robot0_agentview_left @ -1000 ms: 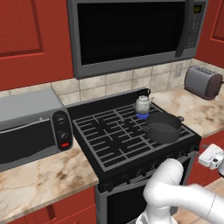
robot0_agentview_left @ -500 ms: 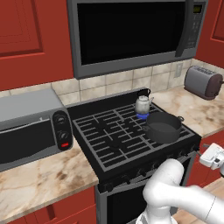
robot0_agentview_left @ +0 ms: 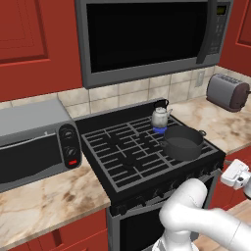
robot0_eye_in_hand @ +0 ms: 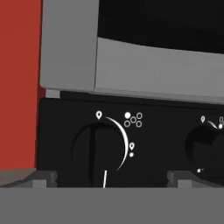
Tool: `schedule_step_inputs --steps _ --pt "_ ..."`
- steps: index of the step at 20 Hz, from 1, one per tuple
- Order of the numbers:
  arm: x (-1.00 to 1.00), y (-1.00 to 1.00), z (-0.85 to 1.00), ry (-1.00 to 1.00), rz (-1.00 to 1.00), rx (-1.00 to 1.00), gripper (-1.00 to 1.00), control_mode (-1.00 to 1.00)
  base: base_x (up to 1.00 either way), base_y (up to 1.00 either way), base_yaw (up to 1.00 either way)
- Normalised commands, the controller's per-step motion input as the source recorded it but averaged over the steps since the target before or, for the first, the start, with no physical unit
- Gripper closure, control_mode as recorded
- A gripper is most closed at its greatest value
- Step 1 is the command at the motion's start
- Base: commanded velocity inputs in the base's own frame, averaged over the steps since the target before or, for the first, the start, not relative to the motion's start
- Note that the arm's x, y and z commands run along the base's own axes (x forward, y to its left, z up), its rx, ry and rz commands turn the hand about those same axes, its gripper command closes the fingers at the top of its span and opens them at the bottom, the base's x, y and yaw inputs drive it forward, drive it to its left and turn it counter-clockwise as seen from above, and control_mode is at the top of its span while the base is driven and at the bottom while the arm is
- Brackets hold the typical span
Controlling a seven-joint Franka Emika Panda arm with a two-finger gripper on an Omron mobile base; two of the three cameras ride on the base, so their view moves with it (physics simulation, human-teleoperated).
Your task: Pick the kettle from the cabinet and place it on a stove burner. Then pick the pot from the counter and place it on another stove burner. Finally, turn both burners on.
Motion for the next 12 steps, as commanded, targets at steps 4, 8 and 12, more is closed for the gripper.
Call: schedule_step_inputs --steps 4,8,12 --pt "0.11 0.25 -0.02 0.04 0.00 0.00 -1.00 -1.00 0.00 0.00 0.00" --pt "0.22 0.08 -0.04 0.04 0.00 0.00 -1.00 -1.00 0.00 0.00 0.00" --pt "0.19 0.00 -0.01 0.00 0.00 0.00 -1.00 -1.00 0.00 0.00 0.00"
